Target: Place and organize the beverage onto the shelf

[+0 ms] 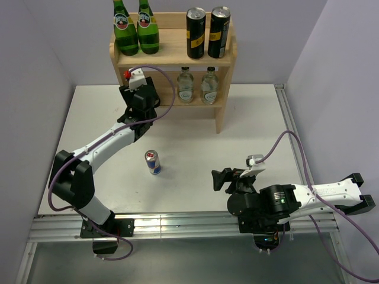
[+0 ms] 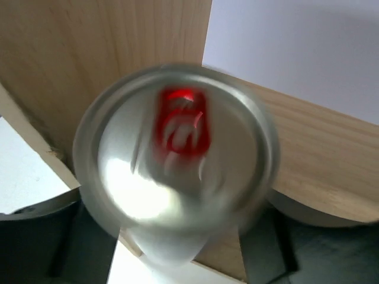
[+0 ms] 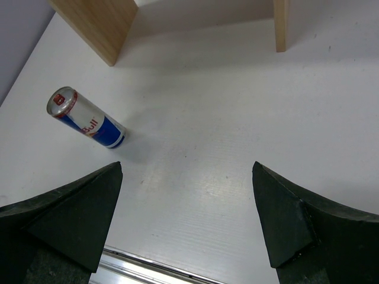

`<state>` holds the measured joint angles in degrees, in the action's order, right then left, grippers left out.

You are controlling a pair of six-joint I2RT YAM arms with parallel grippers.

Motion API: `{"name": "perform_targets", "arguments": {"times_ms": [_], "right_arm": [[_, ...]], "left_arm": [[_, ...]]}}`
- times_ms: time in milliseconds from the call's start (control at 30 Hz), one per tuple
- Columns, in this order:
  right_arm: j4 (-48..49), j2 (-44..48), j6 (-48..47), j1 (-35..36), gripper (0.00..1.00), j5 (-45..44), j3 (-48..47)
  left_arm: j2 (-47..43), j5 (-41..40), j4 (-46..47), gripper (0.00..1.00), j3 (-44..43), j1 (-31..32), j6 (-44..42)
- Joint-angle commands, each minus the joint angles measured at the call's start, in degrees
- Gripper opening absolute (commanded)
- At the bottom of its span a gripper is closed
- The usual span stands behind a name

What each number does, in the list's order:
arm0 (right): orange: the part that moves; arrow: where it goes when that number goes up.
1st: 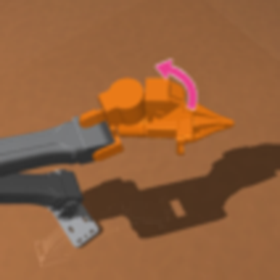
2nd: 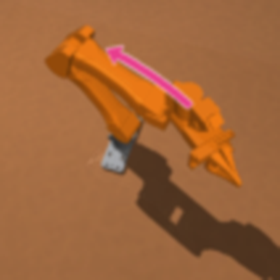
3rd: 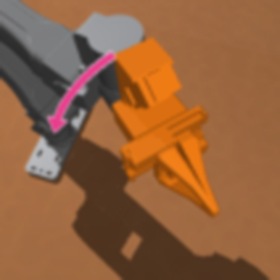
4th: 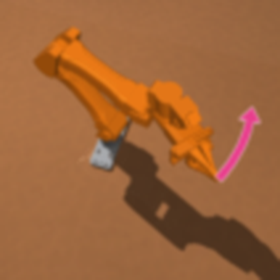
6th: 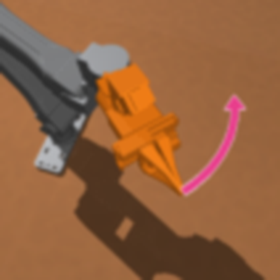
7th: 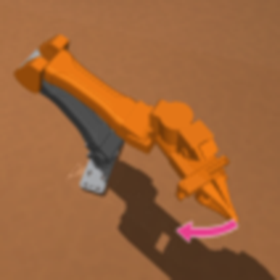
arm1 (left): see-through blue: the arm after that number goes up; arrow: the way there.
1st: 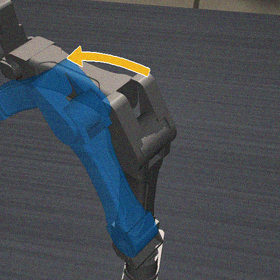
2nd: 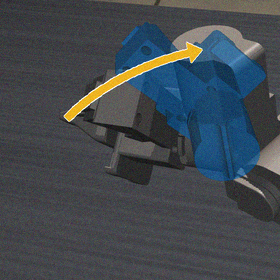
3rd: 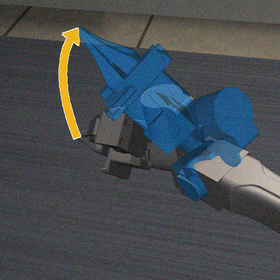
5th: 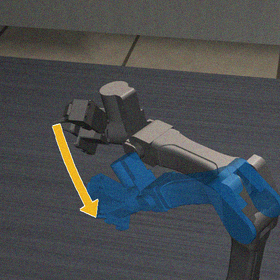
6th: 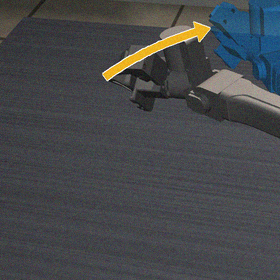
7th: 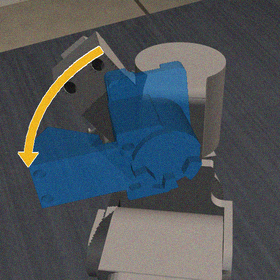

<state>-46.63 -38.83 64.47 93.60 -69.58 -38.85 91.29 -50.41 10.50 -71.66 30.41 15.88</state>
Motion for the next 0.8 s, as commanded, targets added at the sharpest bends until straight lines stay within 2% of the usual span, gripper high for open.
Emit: {"name": "perform_targets", "arguments": {"times_ms": [0,100,133,400,767], "right_arm": [[2.33,-0.28,-0.04,0.27,0.97,-2.14,0.71],[2.51,-0.37,-0.13,0.35,0.97,-2.14,0.79],[2.68,-0.46,-0.13,0.35,0.97,-2.14,0.79],[2.78,-0.9,-0.22,0.26,0.97,-1.87,0.79],[2.6,-0.99,1.01,0.35,0.97,-1.35,1.06]], "left_arm": [[0.73,-1.44,5.41,0.78,-1.99,-0.71,-0.58],[1.35,-1.44,5.14,0.91,-2.35,-0.71,-0.59],[1.35,-1.44,5.4,0.92,-2.35,-0.62,-0.67],[-1.01,-1.09,3.04,0.93,-2.35,-0.62,0.64],[-8.75,4.34,-7.41,0.94,1.78,-0.53,4.95]]}}
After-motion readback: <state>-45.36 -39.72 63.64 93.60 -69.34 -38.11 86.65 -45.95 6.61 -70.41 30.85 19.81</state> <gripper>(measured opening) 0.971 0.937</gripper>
